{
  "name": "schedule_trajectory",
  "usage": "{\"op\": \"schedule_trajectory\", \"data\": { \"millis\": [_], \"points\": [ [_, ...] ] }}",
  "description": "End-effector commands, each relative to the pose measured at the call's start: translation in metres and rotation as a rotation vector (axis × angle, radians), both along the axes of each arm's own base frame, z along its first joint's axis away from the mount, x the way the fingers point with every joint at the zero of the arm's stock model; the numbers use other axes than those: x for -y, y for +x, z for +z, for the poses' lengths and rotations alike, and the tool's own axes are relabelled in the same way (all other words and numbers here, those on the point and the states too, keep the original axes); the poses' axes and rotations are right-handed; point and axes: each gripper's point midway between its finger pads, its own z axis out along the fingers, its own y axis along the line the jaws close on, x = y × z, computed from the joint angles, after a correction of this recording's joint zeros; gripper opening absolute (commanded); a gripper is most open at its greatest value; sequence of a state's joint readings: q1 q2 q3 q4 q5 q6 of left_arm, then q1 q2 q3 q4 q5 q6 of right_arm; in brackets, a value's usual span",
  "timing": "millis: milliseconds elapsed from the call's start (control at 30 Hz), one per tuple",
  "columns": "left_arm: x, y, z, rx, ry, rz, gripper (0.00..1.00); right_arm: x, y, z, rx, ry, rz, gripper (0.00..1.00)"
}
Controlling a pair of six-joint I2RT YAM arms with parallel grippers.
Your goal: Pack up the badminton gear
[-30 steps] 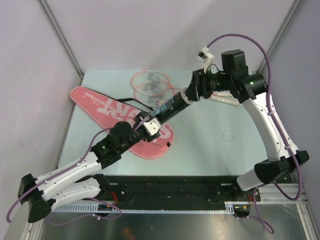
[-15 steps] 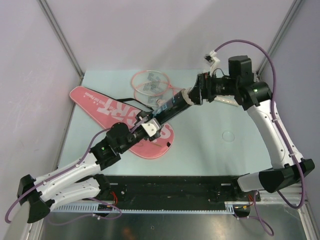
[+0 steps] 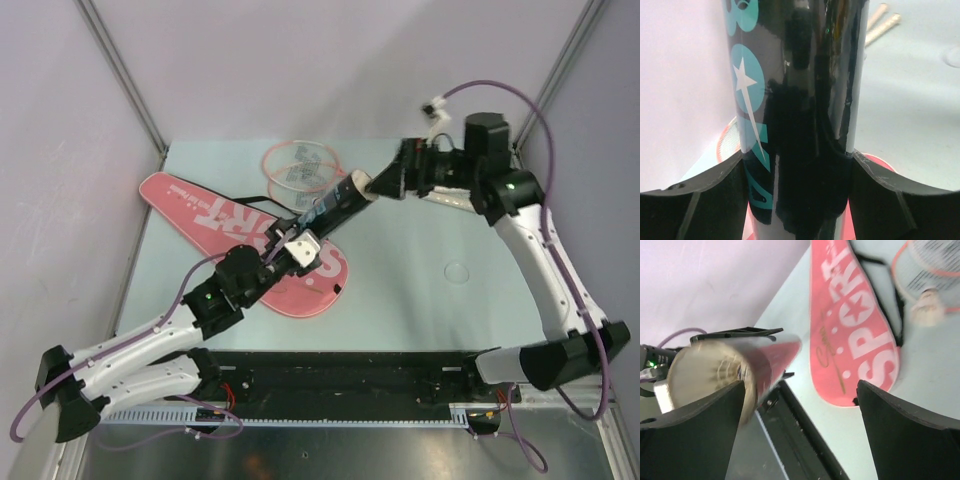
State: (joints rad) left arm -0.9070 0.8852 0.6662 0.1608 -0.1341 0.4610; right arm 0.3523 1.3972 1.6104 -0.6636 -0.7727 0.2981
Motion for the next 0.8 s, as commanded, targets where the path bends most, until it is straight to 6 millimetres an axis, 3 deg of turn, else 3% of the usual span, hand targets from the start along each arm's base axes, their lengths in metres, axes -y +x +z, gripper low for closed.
{"op": "schedule_trajectory", "data": {
  "millis": [0, 133, 167, 200, 233, 267, 300, 333, 400, 433, 467, 500, 533, 633, 667, 767],
  "points": [
    [-0.054, 0.039, 0.061, 0.097, -0.175, 0.408, 0.05, 0.029, -0.004, 0.064, 0.203, 0.144, -0.116, 1.00],
    [-0.079, 0.050, 0.059, 0.091, -0.172, 0.575, 0.07, 0.045, 0.012, 0.065, 0.244, 0.175, -0.278, 1.00],
    [-0.086, 0.052, 0.060, 0.090, -0.181, 0.611, 0.08, 0.050, 0.021, 0.058, 0.190, 0.195, -0.359, 1.00],
    [-0.097, 0.054, 0.060, 0.091, -0.187, 0.666, 0.08, 0.069, 0.041, 0.061, 0.206, 0.209, -0.542, 1.00],
    [-0.103, 0.055, 0.063, 0.090, -0.204, 0.693, 0.08, 0.075, 0.053, 0.028, 0.131, 0.194, -0.637, 1.00],
    [-0.109, 0.055, 0.065, 0.090, -0.225, 0.714, 0.09, 0.076, 0.062, 0.013, 0.076, 0.223, -0.712, 1.00],
    [-0.118, 0.057, 0.066, 0.089, -0.245, 0.738, 0.10, 0.063, 0.069, 0.015, 0.107, 0.283, -0.731, 0.99],
    [-0.119, 0.055, 0.072, 0.087, -0.297, 0.710, 0.11, 0.050, 0.082, -0.029, 0.037, 0.247, -0.736, 0.98],
    [-0.125, 0.054, 0.075, 0.087, -0.335, 0.696, 0.13, 0.019, 0.094, -0.040, 0.017, 0.288, -0.705, 0.97],
    [-0.126, 0.053, 0.078, 0.089, -0.360, 0.684, 0.13, 0.003, 0.109, -0.072, -0.027, 0.249, -0.698, 0.96],
    [-0.124, 0.052, 0.079, 0.091, -0.362, 0.673, 0.13, -0.007, 0.117, -0.070, 0.003, 0.280, -0.684, 0.94],
    [-0.123, 0.052, 0.080, 0.094, -0.359, 0.658, 0.13, -0.021, 0.121, -0.083, 0.013, 0.262, -0.665, 0.91],
    [-0.121, 0.051, 0.080, 0.094, -0.360, 0.646, 0.13, -0.030, 0.134, -0.113, -0.013, 0.229, -0.666, 0.89],
    [-0.119, 0.051, 0.080, 0.093, -0.362, 0.636, 0.13, -0.050, 0.152, -0.136, -0.049, 0.289, -0.647, 0.81],
    [-0.118, 0.051, 0.080, 0.093, -0.358, 0.629, 0.13, -0.057, 0.161, -0.159, -0.069, 0.286, -0.653, 0.81],
    [-0.116, 0.051, 0.080, 0.093, -0.357, 0.615, 0.13, -0.071, 0.169, -0.192, -0.133, 0.319, -0.643, 0.80]
  ]
}}
